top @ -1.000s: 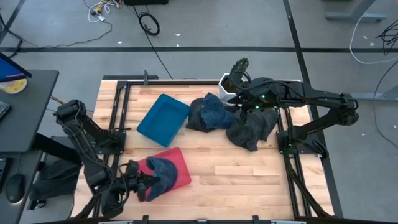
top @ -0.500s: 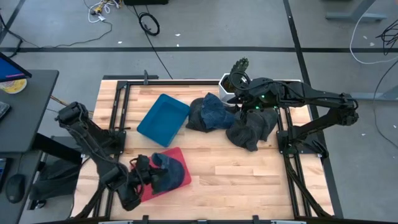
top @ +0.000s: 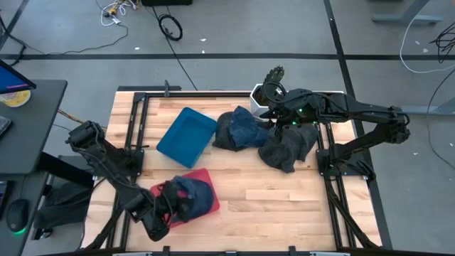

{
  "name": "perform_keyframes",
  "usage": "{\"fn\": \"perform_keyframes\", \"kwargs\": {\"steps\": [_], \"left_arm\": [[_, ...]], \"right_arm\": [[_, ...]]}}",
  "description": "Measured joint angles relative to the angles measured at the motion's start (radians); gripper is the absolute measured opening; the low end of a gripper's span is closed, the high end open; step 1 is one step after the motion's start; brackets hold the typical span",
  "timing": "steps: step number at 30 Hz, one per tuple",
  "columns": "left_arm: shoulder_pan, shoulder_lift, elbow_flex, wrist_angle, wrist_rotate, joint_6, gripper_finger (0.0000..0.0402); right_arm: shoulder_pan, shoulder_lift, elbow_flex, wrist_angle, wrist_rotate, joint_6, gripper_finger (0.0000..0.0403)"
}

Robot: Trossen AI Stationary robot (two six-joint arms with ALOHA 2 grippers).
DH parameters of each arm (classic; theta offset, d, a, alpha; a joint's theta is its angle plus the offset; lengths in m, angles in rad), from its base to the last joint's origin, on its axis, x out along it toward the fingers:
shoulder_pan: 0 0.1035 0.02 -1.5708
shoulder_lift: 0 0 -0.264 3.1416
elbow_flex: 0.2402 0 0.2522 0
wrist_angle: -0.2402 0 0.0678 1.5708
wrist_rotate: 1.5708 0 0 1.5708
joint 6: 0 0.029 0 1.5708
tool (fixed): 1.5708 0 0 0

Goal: Pick & Place hat
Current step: Put the right blue cap into the red bin

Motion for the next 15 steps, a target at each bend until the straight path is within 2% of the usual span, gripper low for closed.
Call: {"fn": "perform_keyframes", "kwargs": {"steps": [5, 15], "left_arm": [[-0.013, 0.0, 0.0, -0.017, 0.082, -0.025, 0.0006], [-0.011, 0.0, 0.0, -0.1, 0.216, -0.259, 0.0007]], "right_arm": [[0.0, 0.0, 0.0, 0.0, 0.0, 0.0, 0.017], [0.0, 0.0, 0.0, 0.0, 0.0, -0.002, 0.017]]}}
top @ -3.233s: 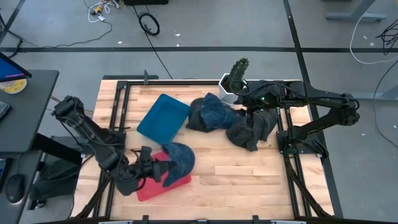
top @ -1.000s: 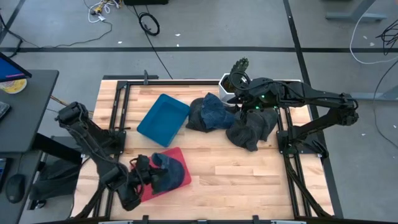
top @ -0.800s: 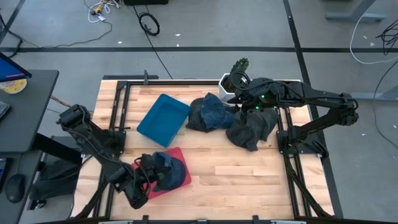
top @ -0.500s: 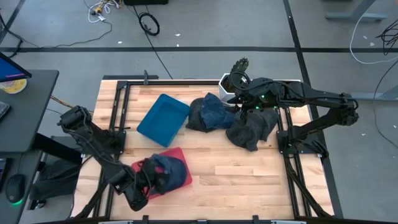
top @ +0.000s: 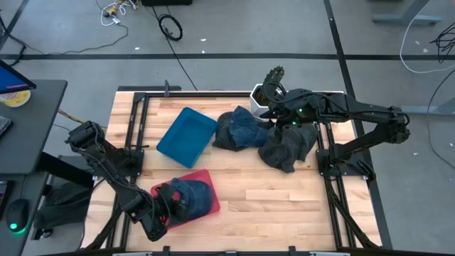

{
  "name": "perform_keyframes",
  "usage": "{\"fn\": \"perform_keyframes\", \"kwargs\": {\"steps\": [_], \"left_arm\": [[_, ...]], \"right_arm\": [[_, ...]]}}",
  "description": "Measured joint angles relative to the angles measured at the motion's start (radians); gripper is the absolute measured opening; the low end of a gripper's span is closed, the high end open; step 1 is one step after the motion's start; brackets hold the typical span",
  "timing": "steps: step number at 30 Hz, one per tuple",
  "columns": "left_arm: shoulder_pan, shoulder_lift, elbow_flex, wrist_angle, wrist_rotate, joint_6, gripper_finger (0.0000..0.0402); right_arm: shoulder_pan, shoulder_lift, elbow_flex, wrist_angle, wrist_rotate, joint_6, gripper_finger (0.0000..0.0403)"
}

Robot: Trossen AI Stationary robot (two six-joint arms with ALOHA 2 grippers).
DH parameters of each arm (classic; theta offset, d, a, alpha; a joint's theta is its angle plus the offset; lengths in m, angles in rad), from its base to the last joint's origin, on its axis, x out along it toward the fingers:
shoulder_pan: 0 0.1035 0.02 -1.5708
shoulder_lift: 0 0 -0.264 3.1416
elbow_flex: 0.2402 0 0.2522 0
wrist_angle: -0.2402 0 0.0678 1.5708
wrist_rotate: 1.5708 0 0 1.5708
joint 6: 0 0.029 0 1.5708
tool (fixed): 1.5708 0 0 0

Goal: Pick & Place hat
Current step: Put the right blue cap into the red bin

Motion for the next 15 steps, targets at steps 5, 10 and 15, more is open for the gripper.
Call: {"fn": "perform_keyframes", "kwargs": {"steps": [5, 10, 15], "left_arm": [[0.0, 0.0, 0.0, 0.002, 0.003, -0.055, 0.0007], [0.0, 0.0, 0.0, 0.009, 0.025, -0.101, 0.0007], [0.002, 0.0, 0.0, -0.01, 0.09, -0.145, 0.0006]], "right_arm": [[0.0, 0.0, 0.0, 0.0, 0.0, -0.001, 0.017], [0.0, 0.0, 0.0, 0.0, 0.001, -0.019, 0.017], [0.0, 0.0, 0.0, 0.0, 0.001, -0.023, 0.017]]}}
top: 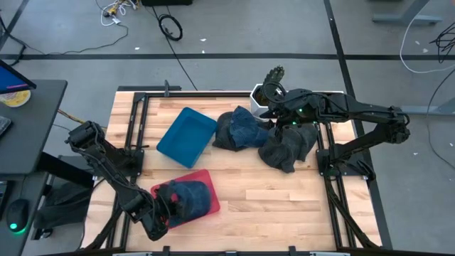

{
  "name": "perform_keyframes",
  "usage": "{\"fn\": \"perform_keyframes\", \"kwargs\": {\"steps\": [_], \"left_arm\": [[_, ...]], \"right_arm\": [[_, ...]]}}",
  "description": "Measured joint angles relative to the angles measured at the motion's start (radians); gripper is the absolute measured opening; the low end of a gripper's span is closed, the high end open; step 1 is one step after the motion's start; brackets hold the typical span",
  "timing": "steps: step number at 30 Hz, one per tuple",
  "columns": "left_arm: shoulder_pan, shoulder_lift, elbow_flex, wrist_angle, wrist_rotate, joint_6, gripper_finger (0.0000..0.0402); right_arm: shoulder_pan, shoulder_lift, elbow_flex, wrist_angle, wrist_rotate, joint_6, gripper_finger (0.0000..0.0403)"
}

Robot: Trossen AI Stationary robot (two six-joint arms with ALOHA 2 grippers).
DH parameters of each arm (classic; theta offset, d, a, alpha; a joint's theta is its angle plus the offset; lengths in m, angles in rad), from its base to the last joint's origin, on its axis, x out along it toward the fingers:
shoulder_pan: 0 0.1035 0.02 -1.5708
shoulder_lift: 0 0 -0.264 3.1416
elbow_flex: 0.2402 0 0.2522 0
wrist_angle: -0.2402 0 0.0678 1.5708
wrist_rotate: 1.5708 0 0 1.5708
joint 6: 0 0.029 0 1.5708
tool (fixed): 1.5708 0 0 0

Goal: Pick & Place hat
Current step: Put the right blue cap into the red bin

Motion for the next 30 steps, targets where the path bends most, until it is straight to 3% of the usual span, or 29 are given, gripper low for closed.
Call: {"fn": "perform_keyframes", "kwargs": {"steps": [4, 11, 30], "left_arm": [[0.011, 0.0, 0.0, -0.025, 0.035, -0.008, 0.0006], [0.031, 0.0, 0.0, -0.036, -0.002, -0.009, 0.0008], [0.016, -0.001, 0.0, -0.109, 0.104, -0.016, 0.0007]], "right_arm": [[0.0, 0.0, 0.0, 0.0, 0.0, 0.0, 0.017], [0.0, 0.0, 0.0, 0.0, 0.0, 0.0, 0.017], [0.0, 0.0, 0.0, 0.0, 0.003, 0.0, 0.017]]}}
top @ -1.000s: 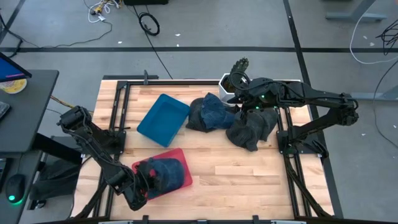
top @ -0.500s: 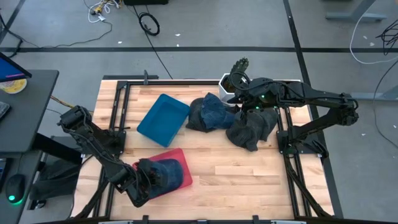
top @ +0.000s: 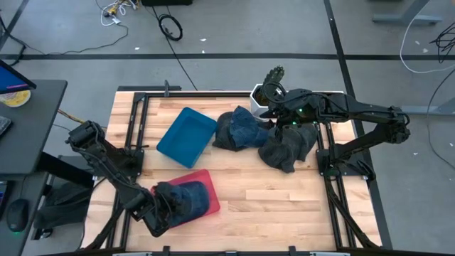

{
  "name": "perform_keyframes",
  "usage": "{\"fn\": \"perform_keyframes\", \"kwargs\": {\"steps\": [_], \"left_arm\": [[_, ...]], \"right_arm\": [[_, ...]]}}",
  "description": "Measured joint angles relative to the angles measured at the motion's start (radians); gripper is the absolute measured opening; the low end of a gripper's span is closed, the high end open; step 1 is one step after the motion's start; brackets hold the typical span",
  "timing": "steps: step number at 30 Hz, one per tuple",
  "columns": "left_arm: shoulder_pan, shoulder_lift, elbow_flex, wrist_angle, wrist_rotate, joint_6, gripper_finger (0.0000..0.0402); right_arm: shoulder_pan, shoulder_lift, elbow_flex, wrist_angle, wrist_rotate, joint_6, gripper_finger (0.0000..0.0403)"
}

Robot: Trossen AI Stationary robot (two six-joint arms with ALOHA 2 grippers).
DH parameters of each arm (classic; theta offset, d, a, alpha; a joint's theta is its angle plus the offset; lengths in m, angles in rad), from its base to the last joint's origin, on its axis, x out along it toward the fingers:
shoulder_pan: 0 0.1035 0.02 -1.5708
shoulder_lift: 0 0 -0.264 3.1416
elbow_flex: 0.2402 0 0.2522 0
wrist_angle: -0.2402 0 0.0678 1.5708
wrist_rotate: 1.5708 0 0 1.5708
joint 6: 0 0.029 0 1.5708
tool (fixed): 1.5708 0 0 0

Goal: Pick & Place hat
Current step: Put the right blue cap into the red bin, then put the blue cap into the red bin

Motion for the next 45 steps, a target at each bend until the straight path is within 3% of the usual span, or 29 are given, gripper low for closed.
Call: {"fn": "perform_keyframes", "kwargs": {"steps": [7, 13, 20, 26, 37, 40, 45], "left_arm": [[-0.004, 0.0, 0.0, 0.005, 0.004, 0.007, 0.0017], [-0.015, -0.02, 0.0, 0.043, 0.004, 0.017, 0.0068], [-0.052, -0.126, 0.0, 0.018, -0.036, 0.004, 0.0118], [-0.065, -0.225, 0.0, 0.004, -0.105, 0.021, 0.0125], [-0.065, -0.285, 0.001, -0.038, -0.065, 0.054, 0.0126], [-0.053, -0.286, 0.001, -0.064, -0.179, 0.016, 0.0126], [0.021, -0.285, 0.001, -0.073, -0.544, 0.011, 0.0126]], "right_arm": [[0.0, 0.002, 0.0, 0.0, 0.0, 0.0, 0.017], [0.0, 0.014, 0.001, -0.009, 0.0, 0.0, 0.017], [-0.001, 0.019, 0.001, -0.014, 0.0, 0.0, 0.017], [-0.001, 0.019, 0.001, -0.019, 0.0, 0.0, 0.017], [-0.001, 0.019, 0.001, -0.063, 0.0, -0.001, 0.017], [-0.002, 0.019, 0.001, -0.073, 0.015, 0.002, 0.017], [-0.004, 0.019, 0.001, -0.074, 0.06, 0.035, 0.017]]}}
